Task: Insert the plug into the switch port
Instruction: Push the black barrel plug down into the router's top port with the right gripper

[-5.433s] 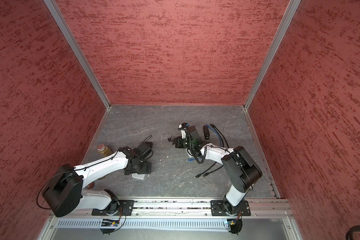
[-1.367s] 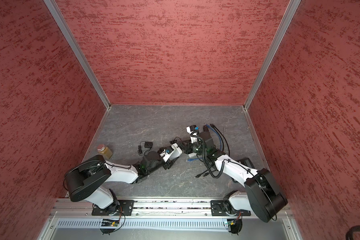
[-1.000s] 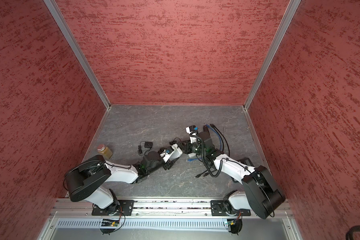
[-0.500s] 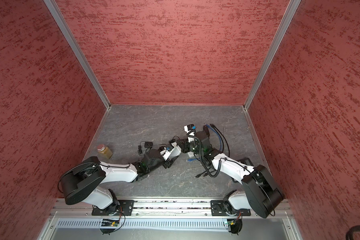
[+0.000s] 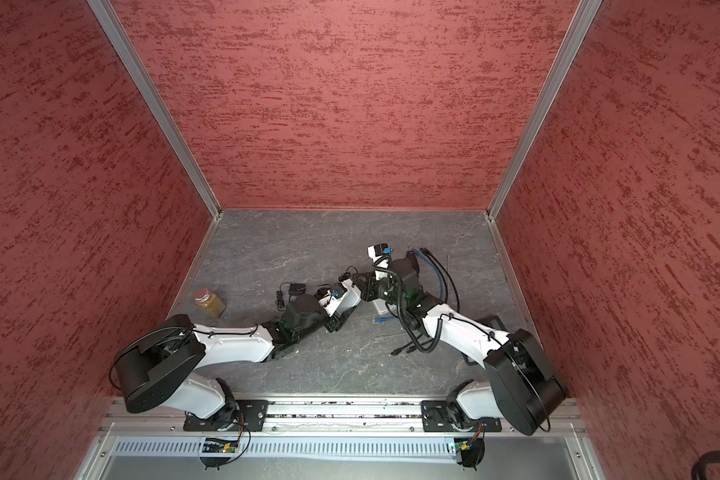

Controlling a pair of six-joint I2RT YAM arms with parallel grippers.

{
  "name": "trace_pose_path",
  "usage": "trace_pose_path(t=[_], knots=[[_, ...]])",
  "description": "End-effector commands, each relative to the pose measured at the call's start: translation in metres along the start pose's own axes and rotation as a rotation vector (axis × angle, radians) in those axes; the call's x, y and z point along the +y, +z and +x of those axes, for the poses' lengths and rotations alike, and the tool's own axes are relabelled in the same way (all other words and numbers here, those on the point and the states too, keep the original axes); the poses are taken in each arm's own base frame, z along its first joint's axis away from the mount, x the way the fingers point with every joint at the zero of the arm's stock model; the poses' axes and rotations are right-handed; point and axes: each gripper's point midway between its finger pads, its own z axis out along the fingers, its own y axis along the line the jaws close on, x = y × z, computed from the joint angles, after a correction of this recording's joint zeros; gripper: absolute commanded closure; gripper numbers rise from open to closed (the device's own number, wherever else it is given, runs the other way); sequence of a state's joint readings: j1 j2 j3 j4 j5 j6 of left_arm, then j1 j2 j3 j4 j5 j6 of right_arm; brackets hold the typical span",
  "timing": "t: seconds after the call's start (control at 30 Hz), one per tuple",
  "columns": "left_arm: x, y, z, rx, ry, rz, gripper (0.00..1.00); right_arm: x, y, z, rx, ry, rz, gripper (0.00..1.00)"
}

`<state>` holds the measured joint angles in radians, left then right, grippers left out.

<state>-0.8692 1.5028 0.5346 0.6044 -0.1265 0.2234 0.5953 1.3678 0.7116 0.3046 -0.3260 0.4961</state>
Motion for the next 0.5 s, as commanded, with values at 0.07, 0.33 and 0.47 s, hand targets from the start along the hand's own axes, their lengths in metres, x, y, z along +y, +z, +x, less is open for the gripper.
trace_pose_path(t=[0.07, 0.33, 0.47], knots=[[0.008, -0.026, -0.149, -0.485, -0.001, 0.007, 0.68, -0.012, 0.008, 0.068, 0.221, 0.057, 0.049, 1.0], [0.016, -0.037, -0.182, -0.603, -0.042, -0.001, 0.68, -0.014, 0.011, 0.077, 0.224, 0.071, 0.052, 1.0], [0.017, -0.042, -0.192, -0.626, -0.031, 0.002, 0.68, -0.014, 0.013, 0.08, 0.234, 0.077, 0.046, 1.0]])
